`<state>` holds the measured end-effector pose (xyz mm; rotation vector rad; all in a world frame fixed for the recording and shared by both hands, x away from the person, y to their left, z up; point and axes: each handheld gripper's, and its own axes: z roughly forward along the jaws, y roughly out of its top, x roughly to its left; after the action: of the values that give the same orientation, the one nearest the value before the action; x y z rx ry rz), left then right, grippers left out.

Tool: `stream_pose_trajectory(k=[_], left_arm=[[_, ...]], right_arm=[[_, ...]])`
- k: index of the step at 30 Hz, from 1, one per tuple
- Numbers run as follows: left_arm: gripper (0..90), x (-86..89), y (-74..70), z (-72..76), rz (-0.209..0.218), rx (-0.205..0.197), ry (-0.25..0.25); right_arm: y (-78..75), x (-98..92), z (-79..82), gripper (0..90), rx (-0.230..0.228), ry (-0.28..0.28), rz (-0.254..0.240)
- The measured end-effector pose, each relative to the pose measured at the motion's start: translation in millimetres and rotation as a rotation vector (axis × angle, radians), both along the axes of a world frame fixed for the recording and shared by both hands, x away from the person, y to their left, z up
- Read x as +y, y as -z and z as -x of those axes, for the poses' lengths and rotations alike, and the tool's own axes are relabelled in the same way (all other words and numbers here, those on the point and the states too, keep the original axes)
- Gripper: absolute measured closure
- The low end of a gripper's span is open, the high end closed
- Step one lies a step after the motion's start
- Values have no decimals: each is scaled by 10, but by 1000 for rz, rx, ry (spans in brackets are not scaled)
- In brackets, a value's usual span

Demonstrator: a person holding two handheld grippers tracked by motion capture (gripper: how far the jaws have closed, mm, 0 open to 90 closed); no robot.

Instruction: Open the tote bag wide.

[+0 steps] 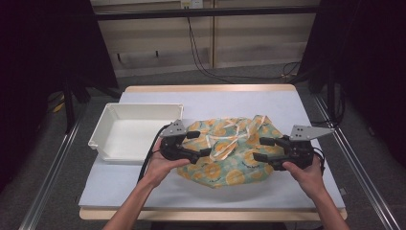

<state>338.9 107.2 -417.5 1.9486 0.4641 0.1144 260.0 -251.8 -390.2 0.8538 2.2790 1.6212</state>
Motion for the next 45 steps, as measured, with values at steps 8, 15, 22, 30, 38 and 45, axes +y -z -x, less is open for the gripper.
stream_pose_trajectory(k=[8,15,22,30,38,45], left_arm=[[497,-40,177,16,-64,18,13],[886,-65,198,114,-77,2,61],[900,-111,150,219,-44,9,111],[900,-281,96,433,-31,5,204],[900,-483,91,651,-45,13,311],[900,-613,179,752,-55,36,370]], right_arm=[[80,18,-9,347,20,1,8],[102,93,3,343,26,-24,23],[107,147,12,342,28,-37,38],[38,153,45,342,12,-42,24],[12,258,62,344,19,-68,39],[57,325,44,332,25,-58,71]])
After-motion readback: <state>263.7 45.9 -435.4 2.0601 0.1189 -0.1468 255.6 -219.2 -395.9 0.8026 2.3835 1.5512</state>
